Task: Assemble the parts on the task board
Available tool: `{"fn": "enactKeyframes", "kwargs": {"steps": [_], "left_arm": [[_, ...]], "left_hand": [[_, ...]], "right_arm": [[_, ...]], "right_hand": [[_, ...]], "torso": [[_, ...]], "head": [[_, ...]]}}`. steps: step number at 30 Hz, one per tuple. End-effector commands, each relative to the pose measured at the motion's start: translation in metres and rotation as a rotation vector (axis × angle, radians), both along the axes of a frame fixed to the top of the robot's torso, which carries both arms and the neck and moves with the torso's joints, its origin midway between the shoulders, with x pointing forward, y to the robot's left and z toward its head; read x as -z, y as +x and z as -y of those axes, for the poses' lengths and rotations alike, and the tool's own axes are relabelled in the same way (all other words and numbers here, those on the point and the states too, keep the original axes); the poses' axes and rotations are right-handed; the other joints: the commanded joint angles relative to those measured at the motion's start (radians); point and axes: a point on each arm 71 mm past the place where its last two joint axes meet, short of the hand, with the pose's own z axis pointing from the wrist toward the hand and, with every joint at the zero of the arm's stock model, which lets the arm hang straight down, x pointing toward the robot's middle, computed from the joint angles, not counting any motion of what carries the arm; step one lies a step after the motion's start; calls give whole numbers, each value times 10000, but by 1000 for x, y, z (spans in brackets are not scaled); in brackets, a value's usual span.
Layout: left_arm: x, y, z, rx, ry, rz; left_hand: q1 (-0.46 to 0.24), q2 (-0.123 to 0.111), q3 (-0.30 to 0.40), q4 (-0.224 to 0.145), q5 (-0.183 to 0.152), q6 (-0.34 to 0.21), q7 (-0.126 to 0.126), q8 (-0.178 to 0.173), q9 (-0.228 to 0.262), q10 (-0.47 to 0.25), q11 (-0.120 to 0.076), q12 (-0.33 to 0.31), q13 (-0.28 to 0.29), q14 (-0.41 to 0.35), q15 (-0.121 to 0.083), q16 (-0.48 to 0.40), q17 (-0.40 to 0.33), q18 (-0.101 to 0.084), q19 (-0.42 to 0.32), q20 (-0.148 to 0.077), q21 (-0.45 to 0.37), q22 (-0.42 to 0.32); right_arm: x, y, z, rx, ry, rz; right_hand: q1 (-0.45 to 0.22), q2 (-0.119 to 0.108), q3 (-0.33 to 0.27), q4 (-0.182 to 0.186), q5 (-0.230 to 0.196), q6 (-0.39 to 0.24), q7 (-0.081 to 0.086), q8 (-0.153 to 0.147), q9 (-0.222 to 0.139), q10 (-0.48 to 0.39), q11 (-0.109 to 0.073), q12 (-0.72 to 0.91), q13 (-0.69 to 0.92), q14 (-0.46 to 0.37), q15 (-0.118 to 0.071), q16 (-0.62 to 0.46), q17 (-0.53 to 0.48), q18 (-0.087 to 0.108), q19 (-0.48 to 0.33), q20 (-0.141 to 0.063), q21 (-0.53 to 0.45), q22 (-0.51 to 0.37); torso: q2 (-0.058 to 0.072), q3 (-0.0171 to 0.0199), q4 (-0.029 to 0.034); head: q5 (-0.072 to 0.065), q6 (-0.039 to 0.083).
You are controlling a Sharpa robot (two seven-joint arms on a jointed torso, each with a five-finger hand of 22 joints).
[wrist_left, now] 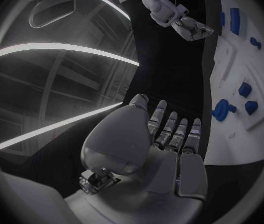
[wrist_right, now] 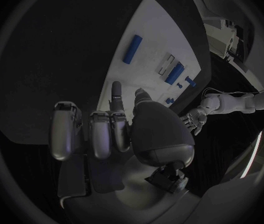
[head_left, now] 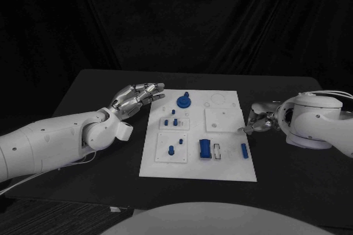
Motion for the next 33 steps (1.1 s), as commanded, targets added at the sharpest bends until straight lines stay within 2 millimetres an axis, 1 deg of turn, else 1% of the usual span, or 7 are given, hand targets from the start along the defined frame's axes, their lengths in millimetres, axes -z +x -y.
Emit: {"fn": "enactKeyframes", "kwargs": {"steps": [1, 7, 19, 20, 23, 28, 33], "left_arm": [[-1, -1, 2, 70, -239, 82], [-1, 0, 1, 66, -226, 69], [-1, 0, 0, 46, -199, 56], [-1, 0, 0, 46, -194, 53], [0, 0, 1, 48, -181, 41], [0, 0, 1, 59, -176, 29], [0, 0, 1, 54, -162, 14]], "left_hand": [[124, -9, 61, 6, 62, 50, 496, 33, 15, 74, -20, 9, 9, 62, -5, 1, 1, 138, 5, 1, 41, -17], [124, -9, 61, 6, 62, 50, 496, 33, 15, 74, -20, 9, 9, 62, -5, 1, 1, 138, 5, 1, 41, -17], [133, -15, 75, 5, 66, 48, 499, 34, 14, 89, -10, 25, 10, 63, 1, 7, 1, 133, -3, 1, 37, -28], [133, -15, 75, 5, 66, 48, 499, 34, 14, 89, -10, 25, 10, 63, 1, 7, 1, 133, -3, 1, 37, -28], [133, -16, 76, 5, 66, 48, 499, 34, 14, 90, -9, 25, 10, 64, 2, 8, 1, 133, -3, 1, 37, -28], [134, -17, 77, 5, 66, 48, 500, 35, 14, 91, -8, 26, 10, 64, 3, 10, 1, 132, -3, 1, 36, -28], [134, -17, 77, 5, 66, 48, 500, 35, 14, 91, -8, 26, 10, 64, 3, 10, 1, 132, -3, 1, 36, -28]], "right_arm": [[6, -3, 2, 147, -350, -375], [16, -5, -1, 137, -366, -621], [29, -10, -4, -8, -501, -1058], [30, -10, -5, -34, -521, -1104], [32, -12, -6, -101, -565, -1240], [38, -14, -8, -206, -628, -1473], [42, -16, -10, -305, -691, -1665]], "right_hand": [[-104, -27, -57, -13, -133, 268, -74, 159, 64, 1061, -147, 25, 2631, 1025, -105, 26, 2634, -9, 282, -97, -56, 2028], [-49, 18, -11, -90, -191, 535, -190, 291, 156, 1061, -246, 25, 2631, 1025, -196, 26, 2634, -13, 295, -184, -48, 2031], [158, -55, 38, -299, -175, 484, -215, 282, 228, 1061, -291, 25, 2631, 1025, -247, 26, 2634, -3, 277, -246, -107, 2014], [263, -67, 80, -396, 20, 425, -207, 256, 245, 1061, -291, 25, 2631, 1025, -253, 26, 2634, -3, 275, -256, -114, 2013], [329, -96, 110, -491, 299, 360, -193, 227, 280, 1061, -286, 25, 2631, 1025, -249, 26, 2634, 0, 268, -261, -141, 2007], [355, -134, 110, -534, 357, 304, -180, 199, 286, 1061, -282, 25, 2631, 1025, -246, 26, 2634, 0, 266, -260, -148, 2005], [576, -191, 191, -753, 498, 135, -145, 104, 293, 1061, -266, 25, 2631, 1025, -232, 26, 2634, 9, 251, -252, -196, 1993]], "torso": [[0, 7, -4], [-13, 8, -7], [-3, 8, 0], [-5, 8, -2], [-6, 10, -1], [-10, 9, 0], [-15, 7, -11]], "head": [[17, -1], [41, -1], [18, -1], [17, -1], [1, -1], [17, -1], [52, -1]]}}
